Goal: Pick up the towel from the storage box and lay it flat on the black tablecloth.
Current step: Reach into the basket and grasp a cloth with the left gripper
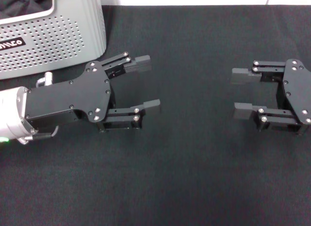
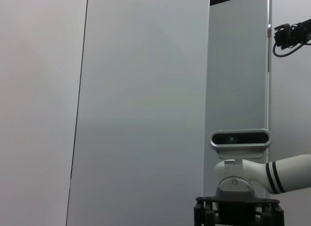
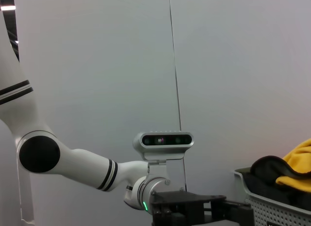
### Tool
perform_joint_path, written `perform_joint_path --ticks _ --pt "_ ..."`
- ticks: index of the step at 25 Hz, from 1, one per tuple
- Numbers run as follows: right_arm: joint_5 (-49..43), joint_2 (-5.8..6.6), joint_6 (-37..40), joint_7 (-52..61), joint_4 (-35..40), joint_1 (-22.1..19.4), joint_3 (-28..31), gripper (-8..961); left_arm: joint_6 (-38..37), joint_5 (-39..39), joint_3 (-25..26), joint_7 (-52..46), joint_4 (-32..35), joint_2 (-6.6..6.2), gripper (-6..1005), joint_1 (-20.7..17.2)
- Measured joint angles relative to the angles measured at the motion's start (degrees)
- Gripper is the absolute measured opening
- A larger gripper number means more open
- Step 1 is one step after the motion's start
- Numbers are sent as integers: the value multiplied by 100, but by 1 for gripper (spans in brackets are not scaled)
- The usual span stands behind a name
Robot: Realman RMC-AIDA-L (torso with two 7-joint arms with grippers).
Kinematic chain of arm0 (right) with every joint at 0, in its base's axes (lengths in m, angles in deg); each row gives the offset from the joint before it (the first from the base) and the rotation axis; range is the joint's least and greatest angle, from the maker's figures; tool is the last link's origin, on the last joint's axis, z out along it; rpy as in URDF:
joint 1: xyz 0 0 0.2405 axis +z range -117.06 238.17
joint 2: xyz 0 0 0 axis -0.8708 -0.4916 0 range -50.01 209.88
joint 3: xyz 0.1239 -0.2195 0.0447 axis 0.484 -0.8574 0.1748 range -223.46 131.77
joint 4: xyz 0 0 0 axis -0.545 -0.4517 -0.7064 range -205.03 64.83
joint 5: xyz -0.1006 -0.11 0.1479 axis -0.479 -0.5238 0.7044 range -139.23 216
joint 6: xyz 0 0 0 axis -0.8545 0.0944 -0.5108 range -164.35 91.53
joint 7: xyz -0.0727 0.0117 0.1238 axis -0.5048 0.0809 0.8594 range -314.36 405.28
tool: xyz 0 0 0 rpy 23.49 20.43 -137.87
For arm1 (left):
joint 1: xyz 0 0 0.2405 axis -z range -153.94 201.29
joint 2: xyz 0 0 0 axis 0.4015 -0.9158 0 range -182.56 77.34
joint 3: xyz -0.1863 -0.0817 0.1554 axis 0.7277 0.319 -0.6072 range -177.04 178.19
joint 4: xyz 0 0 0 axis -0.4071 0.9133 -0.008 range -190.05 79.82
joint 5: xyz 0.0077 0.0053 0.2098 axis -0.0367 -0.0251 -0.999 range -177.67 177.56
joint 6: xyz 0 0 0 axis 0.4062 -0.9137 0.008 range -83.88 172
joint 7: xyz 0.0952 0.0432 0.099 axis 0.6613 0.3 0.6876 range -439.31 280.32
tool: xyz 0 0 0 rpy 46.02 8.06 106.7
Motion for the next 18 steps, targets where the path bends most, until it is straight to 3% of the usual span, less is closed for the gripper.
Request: perform_joint_path --ticks 14,18 --pt "5 0 1 -22 -3 -3 -4 572 23 -4 65 12 -3 0 878 -26" --pt "32 2 1 -30 -71 -22 32 573 92 -68 878 152 -77 49 878 -114"
